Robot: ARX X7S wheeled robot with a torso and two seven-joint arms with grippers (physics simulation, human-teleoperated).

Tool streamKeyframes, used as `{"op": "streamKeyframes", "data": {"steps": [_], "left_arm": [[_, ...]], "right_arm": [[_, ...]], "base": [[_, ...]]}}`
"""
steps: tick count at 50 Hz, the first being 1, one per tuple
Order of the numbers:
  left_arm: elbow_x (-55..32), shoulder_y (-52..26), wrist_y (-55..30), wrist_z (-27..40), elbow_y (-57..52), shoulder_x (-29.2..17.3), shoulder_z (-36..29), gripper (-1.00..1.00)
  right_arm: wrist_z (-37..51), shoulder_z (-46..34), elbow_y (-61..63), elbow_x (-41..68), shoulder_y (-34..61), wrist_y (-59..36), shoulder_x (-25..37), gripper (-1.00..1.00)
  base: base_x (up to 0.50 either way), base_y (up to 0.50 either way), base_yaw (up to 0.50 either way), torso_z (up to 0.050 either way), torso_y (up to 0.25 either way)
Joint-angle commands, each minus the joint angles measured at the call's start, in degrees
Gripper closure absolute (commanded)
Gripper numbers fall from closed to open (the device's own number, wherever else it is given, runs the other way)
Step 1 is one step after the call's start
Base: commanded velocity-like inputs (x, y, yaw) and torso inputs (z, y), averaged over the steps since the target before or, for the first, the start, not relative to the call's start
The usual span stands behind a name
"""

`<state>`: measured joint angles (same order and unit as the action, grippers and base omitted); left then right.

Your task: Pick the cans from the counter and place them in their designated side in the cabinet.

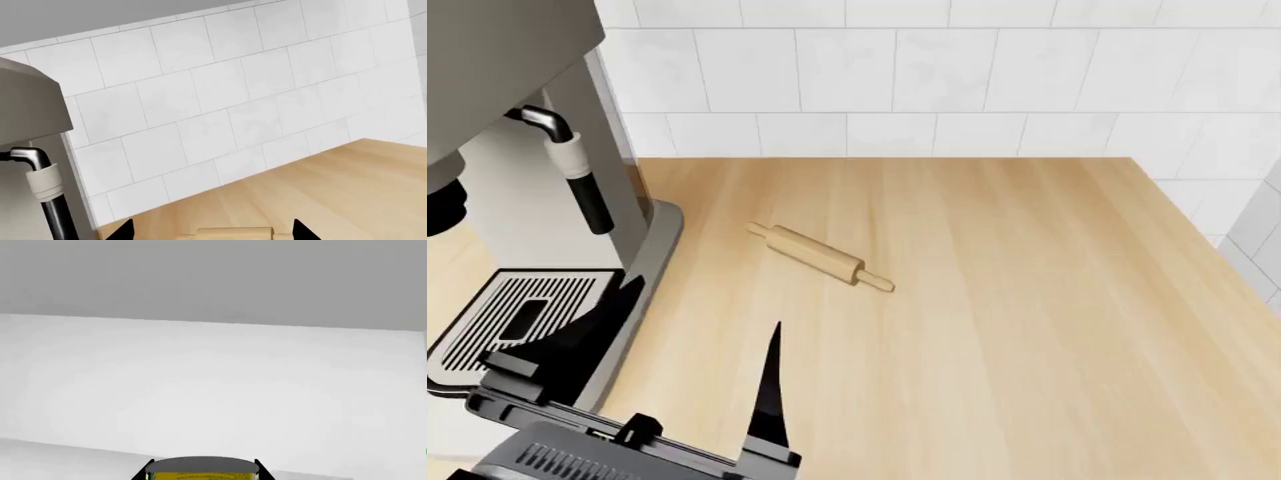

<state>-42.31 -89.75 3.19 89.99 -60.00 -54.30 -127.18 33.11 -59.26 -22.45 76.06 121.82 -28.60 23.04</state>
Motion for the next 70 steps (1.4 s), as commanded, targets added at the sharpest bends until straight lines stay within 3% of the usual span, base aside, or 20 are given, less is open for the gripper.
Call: {"op": "streamKeyframes", "data": {"steps": [1,12,13,30,46,52,70], "left_arm": [[0.0,0.9,-0.5,0.0,0.0,0.1,0.6,-1.0],[-0.4,1.2,-0.8,0.0,0.0,0.2,1.0,-1.0],[-0.5,1.4,-1.0,0.0,0.0,0.2,1.2,-1.0],[-0.4,2.4,-1.4,0.0,0.0,0.2,2.2,-1.0],[1.1,2.3,-0.3,0.0,0.0,-0.5,1.0,-1.0],[1.1,2.4,-0.5,0.0,0.0,-0.3,1.4,-1.0],[1.1,1.6,-0.3,0.0,0.0,-0.4,0.9,-1.0]], "right_arm": [[-7.1,-11.5,-25.5,12.1,-8.8,-11.5,-4.5,1.0],[-7.8,-12.1,-27.5,11.3,-9.6,-11.4,-4.6,1.0],[-7.7,-12.1,-27.7,11.1,-9.5,-11.2,-4.5,-1.0],[-0.8,-10.0,-14.6,9.9,-7.5,-7.3,0.9,-1.0],[16.8,-1.2,19.7,15.3,-2.6,-5.4,14.2,-1.0],[20.5,0.7,28.2,17.2,-0.7,-6.1,16.4,-1.0],[25.2,4.2,38.9,23.4,1.3,-7.1,19.1,-1.0]], "base": [[0.01,0.01,0.01,0.0,0.0],[0.01,0.01,0.01,0.0,0.0],[0.01,0.01,0.01,0.0,0.0],[0.0,0.0,0.0,0.0,0.0],[0.0,0.0,0.0,0.0,0.0],[0.0,0.0,0.0,0.0,0.0],[0.0,0.0,0.0,0.0,0.0]]}}
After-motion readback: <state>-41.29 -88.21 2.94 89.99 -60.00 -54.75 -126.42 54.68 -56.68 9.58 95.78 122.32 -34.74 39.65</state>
